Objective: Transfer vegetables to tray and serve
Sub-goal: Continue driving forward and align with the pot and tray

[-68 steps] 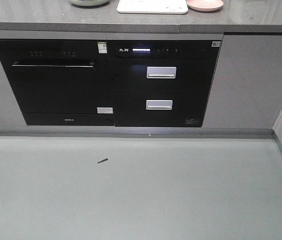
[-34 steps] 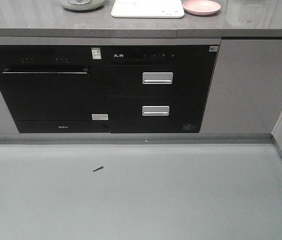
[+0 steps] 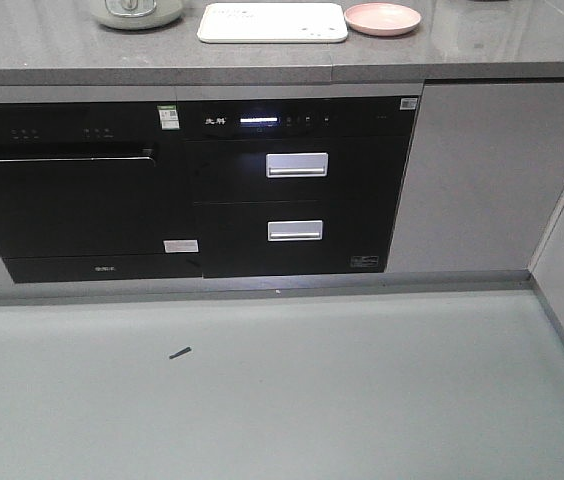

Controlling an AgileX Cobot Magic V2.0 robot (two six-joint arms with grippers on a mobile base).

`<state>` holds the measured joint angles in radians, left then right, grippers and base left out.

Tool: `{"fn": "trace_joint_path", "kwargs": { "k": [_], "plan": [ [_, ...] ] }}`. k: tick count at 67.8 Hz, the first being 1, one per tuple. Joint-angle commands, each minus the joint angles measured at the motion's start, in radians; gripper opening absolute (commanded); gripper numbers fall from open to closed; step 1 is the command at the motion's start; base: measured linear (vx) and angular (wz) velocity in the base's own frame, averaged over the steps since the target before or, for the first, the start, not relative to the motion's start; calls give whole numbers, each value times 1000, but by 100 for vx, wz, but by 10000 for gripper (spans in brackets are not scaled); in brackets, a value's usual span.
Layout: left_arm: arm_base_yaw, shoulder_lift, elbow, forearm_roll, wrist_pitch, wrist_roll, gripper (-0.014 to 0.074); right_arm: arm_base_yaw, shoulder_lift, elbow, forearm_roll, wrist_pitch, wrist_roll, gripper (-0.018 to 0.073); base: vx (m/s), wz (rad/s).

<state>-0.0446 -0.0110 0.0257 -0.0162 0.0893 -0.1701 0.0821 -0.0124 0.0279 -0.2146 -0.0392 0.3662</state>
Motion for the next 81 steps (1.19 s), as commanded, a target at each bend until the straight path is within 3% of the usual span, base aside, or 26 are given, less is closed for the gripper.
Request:
{"fn": "trace_joint_path", "kwargs": {
  "k": [1, 81],
  "plan": [
    [3, -5, 20, -1, -70, -8, -6, -3, -5, 14, -9, -77, -2, -3, 7, -5],
    [3, -5, 20, -1, -70, -8, -6, -3, -5, 14, -9, -77, -2, -3, 8, -1]
  ]
}}
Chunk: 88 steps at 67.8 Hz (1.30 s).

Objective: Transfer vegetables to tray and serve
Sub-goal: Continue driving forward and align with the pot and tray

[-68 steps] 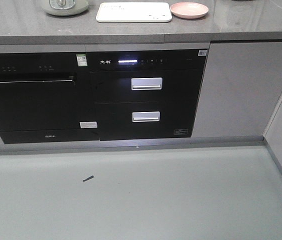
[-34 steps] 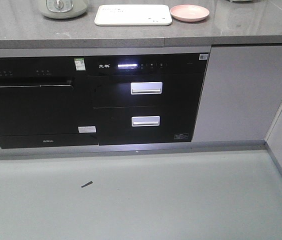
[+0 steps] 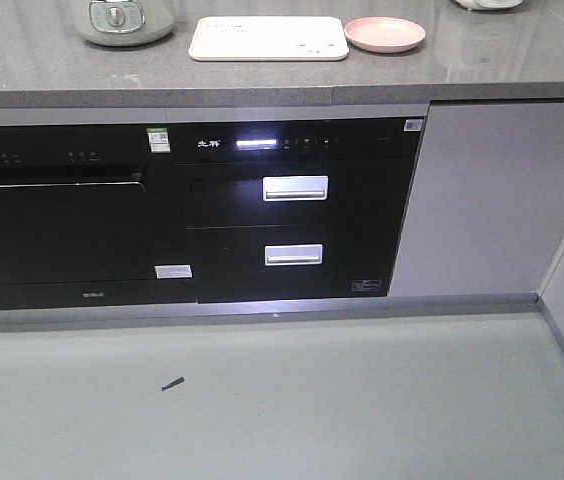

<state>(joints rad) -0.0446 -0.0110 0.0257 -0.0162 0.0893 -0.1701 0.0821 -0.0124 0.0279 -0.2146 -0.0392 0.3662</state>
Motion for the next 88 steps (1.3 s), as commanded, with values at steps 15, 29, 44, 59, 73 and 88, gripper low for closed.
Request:
{"fn": "trace_joint_path", "kwargs": {
  "k": [15, 29, 44, 59, 73, 88],
  "plan": [
    [3, -5, 20, -1, -70, -8, -6, -3, -5, 14, -9, -77, -2, -3, 10, 0],
    [3, -5, 20, -1, -70, -8, -6, -3, -5, 14, -9, -77, -2, -3, 11, -1],
    [3, -5, 20, -1, -70, -8, -6, -3, -5, 14, -9, -77, -2, -3, 10, -2],
    [3, -5, 20, -1, -70, -8, -6, -3, -5, 14, -9, -77, -2, -3, 10, 0],
    [3, -5, 20, -1, -70, -8, -6, -3, -5, 14, -9, -77, -2, -3, 10, 1],
    [3, -5, 20, -1, -70, -8, -6, -3, -5, 14, -9, -77, -2, -3, 10, -1]
  ]
}}
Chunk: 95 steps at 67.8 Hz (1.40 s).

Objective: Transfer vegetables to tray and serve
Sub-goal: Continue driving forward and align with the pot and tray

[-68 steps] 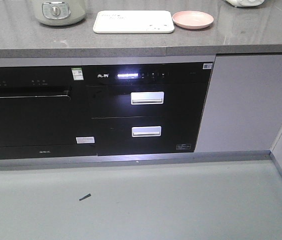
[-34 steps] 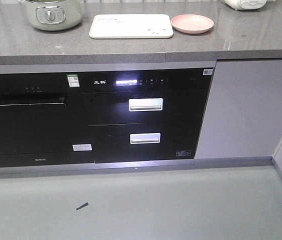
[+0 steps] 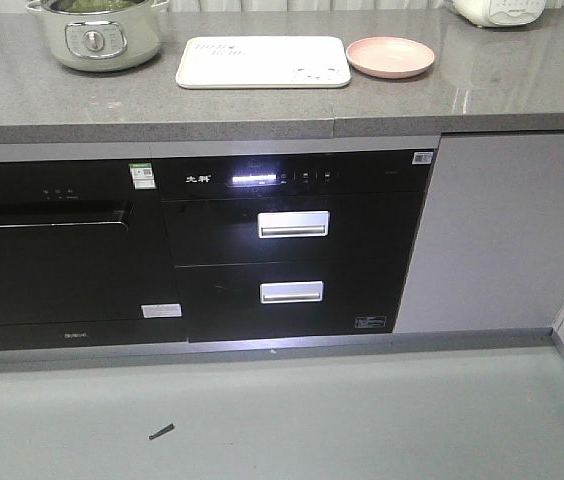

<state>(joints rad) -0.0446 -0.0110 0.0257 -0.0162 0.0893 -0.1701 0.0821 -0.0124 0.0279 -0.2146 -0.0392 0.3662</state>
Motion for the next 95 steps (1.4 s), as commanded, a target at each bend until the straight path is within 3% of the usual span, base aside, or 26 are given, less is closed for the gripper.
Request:
{"fn": "trace_joint_path", "kwargs": {
  "k": [1, 95],
  "plan": [
    [3, -5, 20, -1, -70, -8, -6, -3, -5, 14, -9, -77, -2, -3, 10, -1],
    [3, -5, 20, -1, -70, -8, -6, -3, -5, 14, -9, -77, -2, -3, 10, 2]
  ]
}}
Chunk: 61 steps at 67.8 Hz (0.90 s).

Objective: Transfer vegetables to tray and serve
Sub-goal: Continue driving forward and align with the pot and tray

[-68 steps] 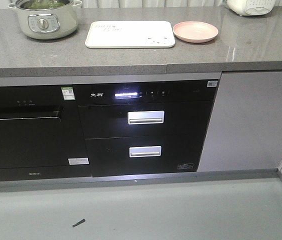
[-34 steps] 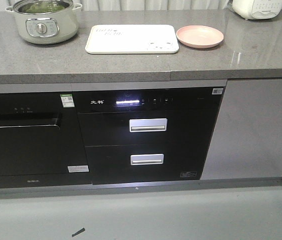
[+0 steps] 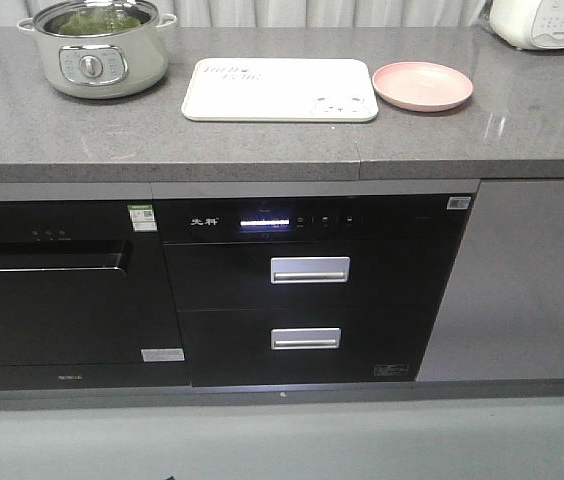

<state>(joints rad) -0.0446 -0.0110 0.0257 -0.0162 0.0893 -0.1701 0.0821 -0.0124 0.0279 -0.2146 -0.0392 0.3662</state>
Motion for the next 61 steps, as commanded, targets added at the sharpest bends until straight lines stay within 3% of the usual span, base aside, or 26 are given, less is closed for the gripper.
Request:
{"fn": "trace_joint_path", "kwargs": {
  "k": [1, 61],
  "plan": [
    [3, -5, 20, -1, -70, -8, -6, -3, -5, 14, -9, -77, -2, -3, 11, 3],
    [3, -5, 20, -1, -70, -8, -6, -3, -5, 14, -9, -77, -2, -3, 12, 0]
  ]
}}
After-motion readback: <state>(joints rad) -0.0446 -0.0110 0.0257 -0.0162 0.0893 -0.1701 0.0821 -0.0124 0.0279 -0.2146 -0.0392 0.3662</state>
